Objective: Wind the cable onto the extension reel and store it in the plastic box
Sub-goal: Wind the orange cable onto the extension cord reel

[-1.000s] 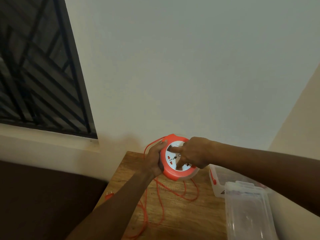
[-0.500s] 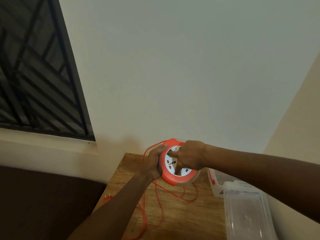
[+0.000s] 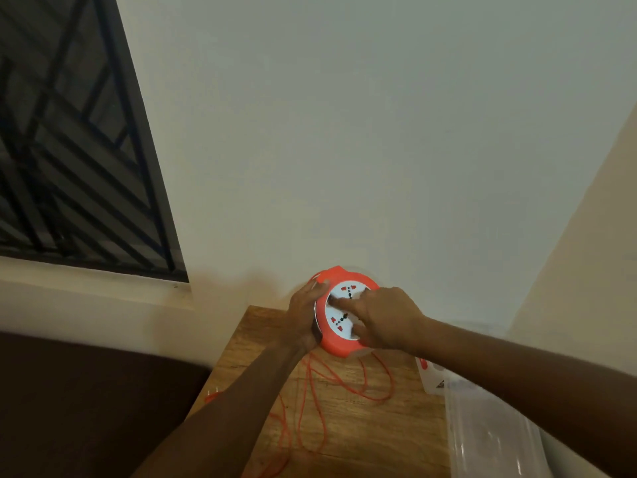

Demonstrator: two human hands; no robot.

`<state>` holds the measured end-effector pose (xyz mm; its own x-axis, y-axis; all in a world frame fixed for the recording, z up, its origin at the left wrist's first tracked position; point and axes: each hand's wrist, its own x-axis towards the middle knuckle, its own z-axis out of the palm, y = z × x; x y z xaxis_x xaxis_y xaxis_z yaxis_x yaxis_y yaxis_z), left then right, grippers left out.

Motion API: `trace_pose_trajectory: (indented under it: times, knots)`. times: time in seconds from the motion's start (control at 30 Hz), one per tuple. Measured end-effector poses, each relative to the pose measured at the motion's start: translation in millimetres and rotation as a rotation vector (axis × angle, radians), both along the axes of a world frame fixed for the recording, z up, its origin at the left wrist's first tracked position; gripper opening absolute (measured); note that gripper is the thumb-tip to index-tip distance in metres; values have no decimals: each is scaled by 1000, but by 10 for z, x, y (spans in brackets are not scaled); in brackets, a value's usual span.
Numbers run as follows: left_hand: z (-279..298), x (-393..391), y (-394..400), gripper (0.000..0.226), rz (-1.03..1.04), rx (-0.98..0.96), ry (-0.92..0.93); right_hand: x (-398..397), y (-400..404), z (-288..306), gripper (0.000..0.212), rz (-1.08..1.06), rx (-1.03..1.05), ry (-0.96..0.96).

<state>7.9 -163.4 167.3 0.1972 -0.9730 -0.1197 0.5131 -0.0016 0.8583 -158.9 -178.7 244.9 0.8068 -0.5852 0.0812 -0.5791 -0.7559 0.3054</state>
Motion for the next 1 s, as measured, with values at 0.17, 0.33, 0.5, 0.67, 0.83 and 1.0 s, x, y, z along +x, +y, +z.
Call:
trace_pose_trajectory:
  times: [0.17, 0.33, 0.5, 0.67, 0.83, 1.0]
  knots:
    - [28, -125, 10, 26, 97, -3, -7, 273, 172, -218, 64, -600, 675, -914]
    - [-128, -87, 15, 31, 88, 34, -36, 308, 229, -310, 53, -695, 955, -1113]
    - [-112, -78, -22, 35, 80, 36, -3, 274, 226, -348, 79, -631, 897, -1021]
    - [-110, -1, -18, 31, 50, 65, -55, 5, 272, -146, 60, -25, 51, -141]
    - [-118, 0, 0, 32, -14, 85, -52, -146, 16, 135, 45, 317, -22, 346]
    - [-106, 10, 2, 37, -86, 98, -28, -128, -78, 263, 53, 460, -82, 460]
